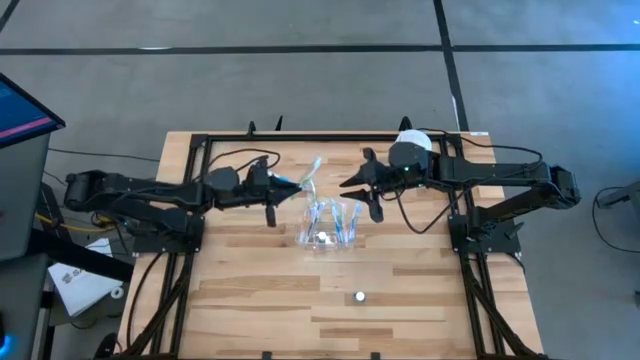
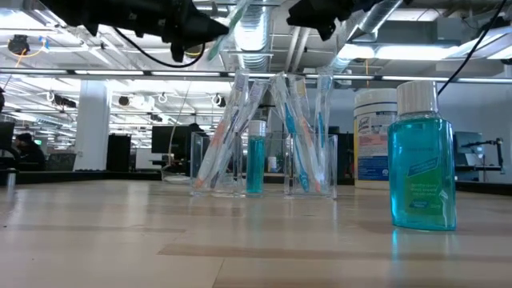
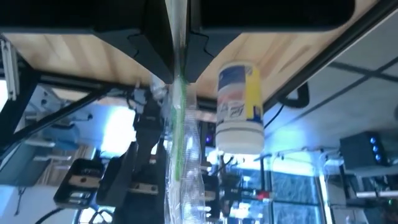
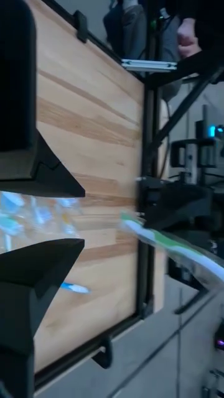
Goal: Pick & Place toothbrushing station
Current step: Put the left green toothbrush into the transparent organizer
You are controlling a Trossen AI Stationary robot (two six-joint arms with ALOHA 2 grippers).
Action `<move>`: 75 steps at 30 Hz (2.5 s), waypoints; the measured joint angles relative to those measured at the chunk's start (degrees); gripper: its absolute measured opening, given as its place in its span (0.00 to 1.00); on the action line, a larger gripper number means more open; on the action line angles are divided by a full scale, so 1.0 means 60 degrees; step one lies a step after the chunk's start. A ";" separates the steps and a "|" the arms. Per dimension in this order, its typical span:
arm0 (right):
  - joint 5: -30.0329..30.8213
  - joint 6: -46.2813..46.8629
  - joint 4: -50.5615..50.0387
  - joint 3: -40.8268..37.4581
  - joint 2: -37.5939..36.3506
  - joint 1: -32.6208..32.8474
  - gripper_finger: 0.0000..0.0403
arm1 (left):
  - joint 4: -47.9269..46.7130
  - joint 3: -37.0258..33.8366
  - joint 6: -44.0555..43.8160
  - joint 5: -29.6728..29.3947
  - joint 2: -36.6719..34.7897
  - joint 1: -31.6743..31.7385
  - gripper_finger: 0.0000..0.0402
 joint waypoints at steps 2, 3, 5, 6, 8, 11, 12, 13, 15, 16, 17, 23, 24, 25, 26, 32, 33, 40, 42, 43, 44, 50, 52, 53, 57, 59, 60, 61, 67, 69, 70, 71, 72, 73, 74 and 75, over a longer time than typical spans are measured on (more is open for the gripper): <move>0.0000 0.0003 0.0249 0.0000 0.0000 0.0000 0.27 | 0.0521 0.0000 0.0004 0.0000 0.0250 -0.0067 0.03; 0.0000 0.0004 0.0388 0.0000 0.0000 0.0000 0.27 | 0.0812 0.0004 0.0015 0.0002 0.0393 -0.0088 0.03; 0.0000 0.0004 0.0646 0.0000 0.0000 0.0000 0.27 | 0.1318 0.0004 0.0011 0.0001 0.0699 -0.0105 0.03; 0.0000 0.0004 0.0752 0.0000 0.0000 0.0000 0.27 | 0.1568 0.0003 0.0011 0.0003 0.0856 -0.0105 0.04; 0.0000 0.0004 0.0981 0.0000 0.0000 0.0019 0.27 | 0.2162 0.0000 0.0015 0.0004 0.1165 -0.0105 0.04; 0.0000 0.0004 0.1208 0.0000 0.0000 0.0065 0.27 | 0.2937 0.0000 0.0015 0.0004 0.1617 -0.0105 0.04; 0.0000 0.0004 0.1319 0.0000 0.0000 0.0093 0.27 | 0.3216 0.0000 0.0015 0.0004 0.1759 -0.0105 0.04; 0.0000 0.0004 0.1425 0.0000 0.0000 0.0124 0.27 | 0.3469 0.0000 0.0011 0.0004 0.1885 -0.0107 0.04; -0.0002 0.0000 0.1559 0.0000 0.0000 0.0127 0.27 | 0.3909 0.0000 0.0011 0.0004 0.2143 -0.0130 0.04; -0.0001 0.0001 0.1627 0.0000 0.0000 0.0132 0.27 | 0.4082 0.0000 0.0022 0.0007 0.2264 -0.0130 0.04; 0.0000 0.0001 0.1704 0.0000 0.0000 0.0161 0.27 | 0.4273 0.0000 0.0019 0.0056 0.2373 -0.0151 0.04; 0.0000 0.0004 0.1989 0.0000 0.0000 0.0178 0.27 | 0.4946 0.0183 0.0022 0.0248 0.2975 -0.0304 0.04; 0.0000 0.0002 0.1986 0.0000 0.0000 0.0178 0.27 | 0.4973 0.0253 0.0035 0.0248 0.3053 -0.0364 0.04; 0.0000 0.0002 0.1986 0.0000 0.0000 0.0178 0.27 | 0.5020 0.0335 0.0064 0.0248 0.3137 -0.0419 0.04; 0.0000 0.0000 0.1994 0.0000 0.0000 0.0178 0.27 | 0.5037 0.0409 0.0132 0.0251 0.3219 -0.0470 0.04; 0.0000 0.0004 0.2037 0.0000 0.0000 0.0178 0.27 | 0.5123 0.0873 0.0367 0.0240 0.3698 -0.0680 0.04; 0.0000 0.0002 0.2039 0.0000 0.0000 0.0178 0.27 | 0.5125 0.0948 0.0365 0.0237 0.3798 -0.0708 0.04; 0.0000 0.0000 0.2040 0.0000 0.0000 0.0244 0.27 | 0.5154 0.1289 0.0368 0.0228 0.4377 -0.0709 0.04; 0.0000 0.0000 0.2021 0.0000 0.0000 0.0251 0.27 | 0.5171 0.1339 0.0391 0.0229 0.4478 -0.0709 0.04; 0.0000 0.0000 0.2020 0.0000 0.0000 0.0251 0.27 | 0.5173 0.1337 0.0473 0.0220 0.4478 -0.0709 0.04; 0.0000 0.0000 0.2022 0.0000 0.0000 0.0251 0.27 | 0.5193 0.1341 0.0573 0.0222 0.4475 -0.0709 0.04; 0.0000 -0.0004 0.2022 0.0000 0.0000 0.0251 0.21 | 0.5300 0.1344 0.0732 0.0219 0.4366 -0.0709 0.04; -0.0002 -0.0017 0.2018 0.0000 0.0000 0.0251 0.16 | 0.5254 0.1344 0.0732 0.0211 0.4371 -0.0709 0.04; -0.0004 -0.0028 0.2024 0.0000 0.0000 0.0251 0.13 | 0.5258 0.1342 0.0731 0.0211 0.4373 -0.0709 0.04; -0.0029 -0.0164 0.2045 0.0000 0.0000 0.0251 0.03 | 0.5264 0.1344 0.0732 0.0208 0.4373 -0.0706 0.04; -0.0029 -0.0168 0.2051 0.0000 0.0000 0.0251 0.04 | 0.5265 0.1344 0.0732 0.0212 0.4373 -0.0706 0.04; -0.0029 -0.0164 0.2044 0.0000 0.0000 0.0251 0.05 | 0.5264 0.1344 0.0732 0.0211 0.4373 -0.0706 0.04; -0.0025 -0.0170 0.2038 0.0000 0.0000 0.0251 0.05 | 0.5260 0.1344 0.0752 0.0212 0.4373 -0.0706 0.04; -0.0022 -0.0175 0.2022 0.0000 0.0000 0.0250 0.03 | 0.5257 0.1341 0.0798 0.0133 0.4373 -0.0706 0.10; -0.0004 -0.0175 0.2018 0.0000 0.0000 0.0251 0.02 | 0.5253 0.1341 0.0794 -0.0003 0.4369 -0.0706 0.13; -0.0004 -0.0176 0.2016 0.0000 0.0000 0.0251 0.02 | 0.5256 0.1341 0.0794 -0.0046 0.4365 -0.0706 0.15; -0.0004 -0.0176 0.2003 0.0000 0.0000 0.0245 0.02 | 0.5253 0.1341 0.0797 -0.0056 0.4365 -0.0706 0.16; -0.0004 -0.0177 0.1971 0.0000 0.0000 0.0244 0.02 | 0.5253 0.1338 0.0795 -0.0069 0.4365 -0.0706 0.17; -0.0004 -0.0175 0.1923 0.0000 0.0000 0.0244 0.02 | 0.5253 0.1337 0.0794 -0.0079 0.4365 -0.0706 0.18; -0.0001 -0.0175 0.1857 0.0000 0.0000 0.0244 0.02 | 0.5253 0.1337 0.0797 -0.0079 0.4363 -0.0706 0.19; 0.0000 -0.0175 0.1787 0.0000 0.0000 0.0244 0.02 | 0.5249 0.1337 0.0796 -0.0080 0.4359 -0.0706 0.20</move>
